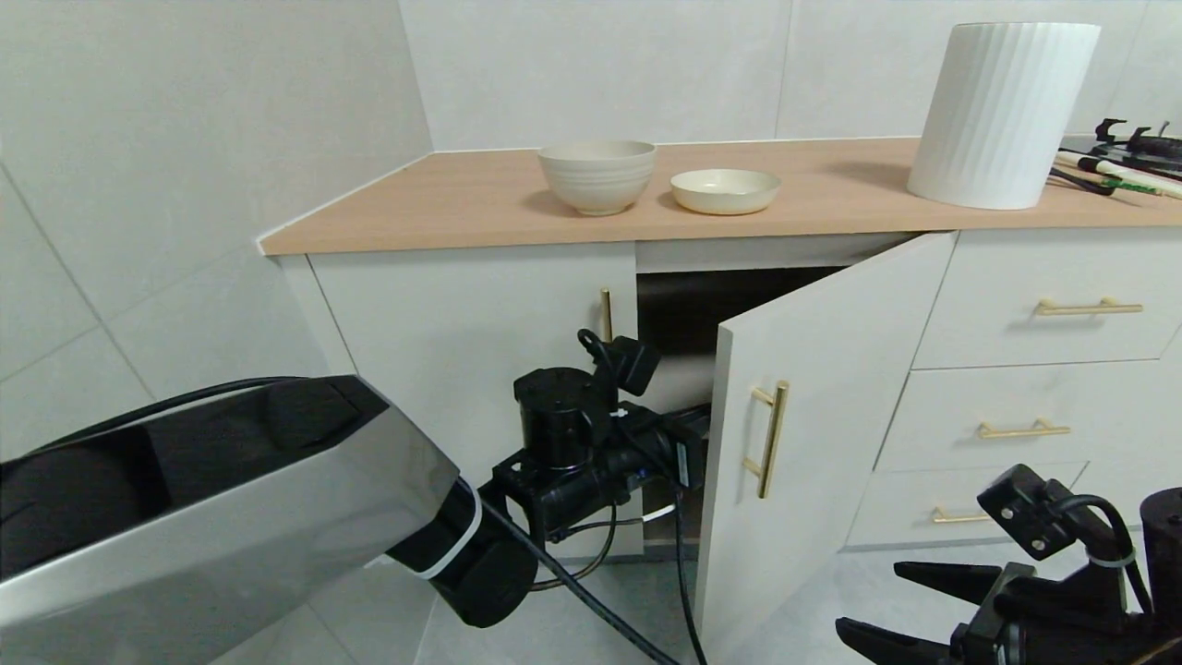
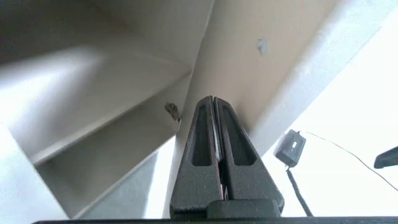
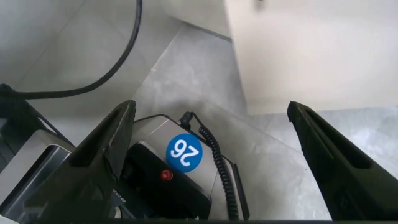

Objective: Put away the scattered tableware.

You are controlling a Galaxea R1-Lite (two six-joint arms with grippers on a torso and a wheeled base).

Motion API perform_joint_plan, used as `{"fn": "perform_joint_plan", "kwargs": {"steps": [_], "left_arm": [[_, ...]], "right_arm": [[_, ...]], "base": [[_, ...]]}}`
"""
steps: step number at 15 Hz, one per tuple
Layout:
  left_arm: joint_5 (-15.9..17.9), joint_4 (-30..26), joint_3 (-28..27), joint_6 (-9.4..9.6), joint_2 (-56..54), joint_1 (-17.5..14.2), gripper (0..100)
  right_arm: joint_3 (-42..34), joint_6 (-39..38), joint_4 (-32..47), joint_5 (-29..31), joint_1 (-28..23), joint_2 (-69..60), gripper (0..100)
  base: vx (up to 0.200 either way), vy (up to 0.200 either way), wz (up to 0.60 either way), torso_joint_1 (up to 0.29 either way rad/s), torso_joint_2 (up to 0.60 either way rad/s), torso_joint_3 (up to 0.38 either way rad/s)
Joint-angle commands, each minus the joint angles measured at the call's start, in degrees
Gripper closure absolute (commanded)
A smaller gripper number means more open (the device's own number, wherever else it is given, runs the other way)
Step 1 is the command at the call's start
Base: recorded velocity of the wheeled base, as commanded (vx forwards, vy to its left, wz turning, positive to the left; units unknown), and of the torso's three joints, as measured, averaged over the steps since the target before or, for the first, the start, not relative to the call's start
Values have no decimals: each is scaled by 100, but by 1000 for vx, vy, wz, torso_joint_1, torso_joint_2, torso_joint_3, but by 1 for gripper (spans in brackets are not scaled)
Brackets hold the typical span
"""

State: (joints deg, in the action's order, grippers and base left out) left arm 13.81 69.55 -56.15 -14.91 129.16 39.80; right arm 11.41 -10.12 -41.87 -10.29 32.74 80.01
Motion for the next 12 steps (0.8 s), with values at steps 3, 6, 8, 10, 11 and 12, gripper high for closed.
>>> {"fn": "perform_joint_plan", "kwargs": {"steps": [3,6,8,10,11,12], "left_arm": [[-1,-11,-80,6,74,19,100],[-10,-47,-98,32,109,274,100],[-107,-11,60,173,-93,775,100],[-142,226,473,498,-312,1469,100],[-142,340,544,524,-312,1531,100],[-142,384,526,515,-321,1478,100]], "right_arm": [[-7,1,-5,1,57,6,0],[-78,1,-5,-8,303,-3,0],[-218,1,-49,-43,514,-55,0],[-464,10,-58,-79,980,-319,0],[-517,10,-49,-79,1129,-416,0],[-552,19,-14,-70,1366,-600,0]], "base": [[0,0,0,0,0,0],[0,0,0,0,0,0],[0,0,0,0,0,0],[0,0,0,0,0,0],[0,0,0,0,0,0],[0,0,0,0,0,0]]}}
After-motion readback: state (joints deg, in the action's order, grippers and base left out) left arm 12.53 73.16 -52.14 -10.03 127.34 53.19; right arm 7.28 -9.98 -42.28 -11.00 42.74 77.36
